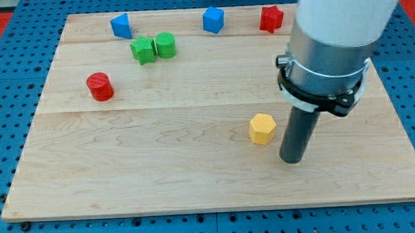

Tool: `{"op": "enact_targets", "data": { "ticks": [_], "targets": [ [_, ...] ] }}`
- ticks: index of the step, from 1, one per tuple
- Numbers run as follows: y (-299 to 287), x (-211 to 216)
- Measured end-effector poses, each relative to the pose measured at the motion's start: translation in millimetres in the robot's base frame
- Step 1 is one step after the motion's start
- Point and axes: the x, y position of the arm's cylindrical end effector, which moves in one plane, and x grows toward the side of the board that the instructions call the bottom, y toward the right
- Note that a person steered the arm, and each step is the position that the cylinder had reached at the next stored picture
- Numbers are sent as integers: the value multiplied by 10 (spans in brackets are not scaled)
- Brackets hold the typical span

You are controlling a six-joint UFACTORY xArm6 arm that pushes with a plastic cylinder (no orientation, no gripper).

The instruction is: Place the green circle to the bottom center of the board

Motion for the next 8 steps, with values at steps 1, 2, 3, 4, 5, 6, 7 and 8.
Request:
{"op": "enact_targets", "data": {
  "ticks": [1,2,3,4,5,6,7,8],
  "targets": [
    [185,-44],
    [185,-46],
    [185,-46],
    [185,-82],
    [184,-272],
    [-217,-281],
    [-328,-441],
    [177,-507]
  ]
}}
